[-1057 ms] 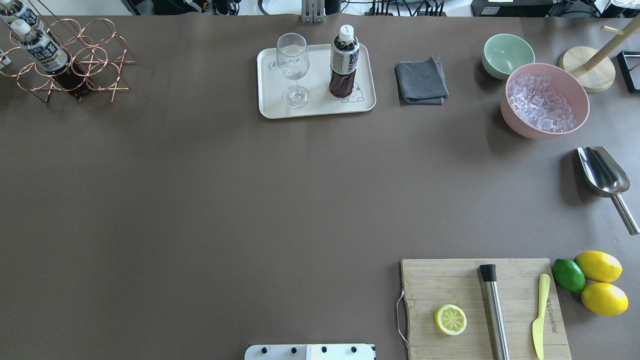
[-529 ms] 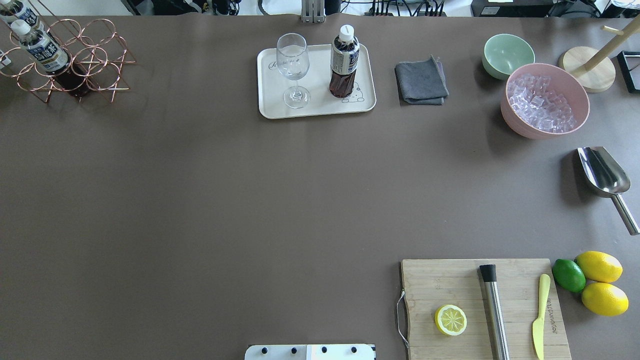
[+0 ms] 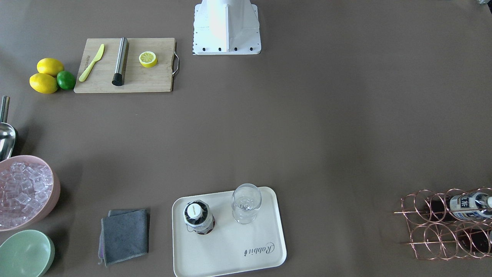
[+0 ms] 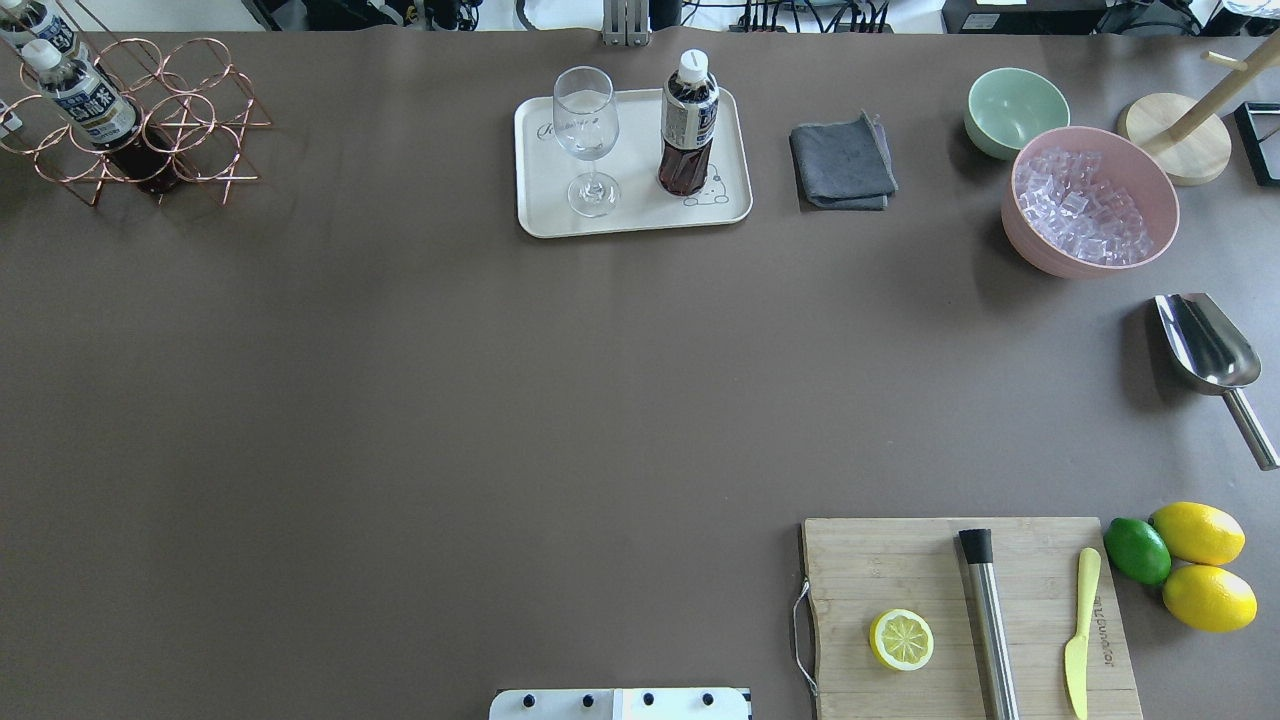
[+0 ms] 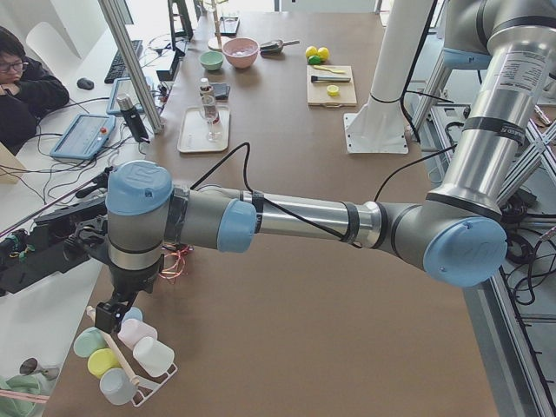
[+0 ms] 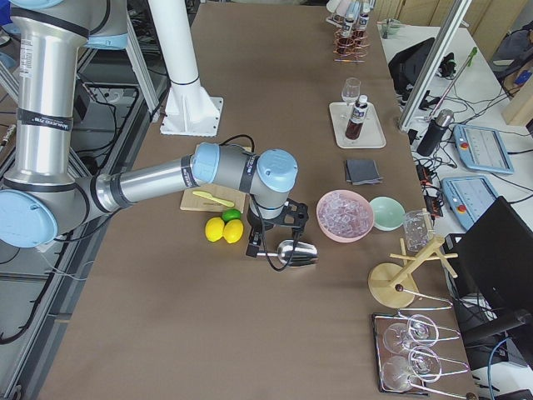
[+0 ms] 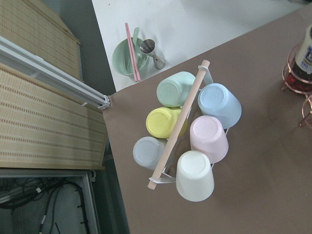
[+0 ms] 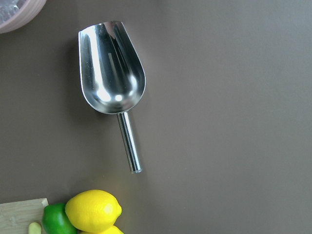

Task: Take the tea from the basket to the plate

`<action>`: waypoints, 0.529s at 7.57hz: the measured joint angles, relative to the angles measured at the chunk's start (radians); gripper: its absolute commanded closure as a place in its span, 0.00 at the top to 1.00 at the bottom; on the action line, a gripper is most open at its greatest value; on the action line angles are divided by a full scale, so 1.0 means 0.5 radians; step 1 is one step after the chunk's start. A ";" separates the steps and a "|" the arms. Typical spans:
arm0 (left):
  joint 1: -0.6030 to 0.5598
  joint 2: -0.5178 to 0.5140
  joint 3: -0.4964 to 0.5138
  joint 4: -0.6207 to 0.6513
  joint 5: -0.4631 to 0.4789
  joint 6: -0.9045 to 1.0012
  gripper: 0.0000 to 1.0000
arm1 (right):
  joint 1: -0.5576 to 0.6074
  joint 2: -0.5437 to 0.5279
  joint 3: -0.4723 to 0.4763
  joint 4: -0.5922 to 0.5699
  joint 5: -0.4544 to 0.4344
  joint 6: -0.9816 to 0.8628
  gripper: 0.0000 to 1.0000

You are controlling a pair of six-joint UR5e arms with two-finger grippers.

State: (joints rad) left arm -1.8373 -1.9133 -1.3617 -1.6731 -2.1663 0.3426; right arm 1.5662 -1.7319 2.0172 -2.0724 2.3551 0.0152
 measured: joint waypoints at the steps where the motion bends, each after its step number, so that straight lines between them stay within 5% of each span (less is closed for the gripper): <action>1: 0.067 0.041 -0.053 0.002 -0.016 -0.285 0.97 | 0.000 -0.001 0.000 0.000 0.001 -0.012 1.00; 4: 0.190 0.239 -0.101 0.008 -0.281 -0.858 0.97 | -0.002 -0.003 -0.003 -0.001 0.002 -0.024 1.00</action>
State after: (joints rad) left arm -1.7425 -1.7939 -1.4119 -1.6690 -2.3071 -0.0862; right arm 1.5653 -1.7333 2.0158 -2.0730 2.3560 0.0034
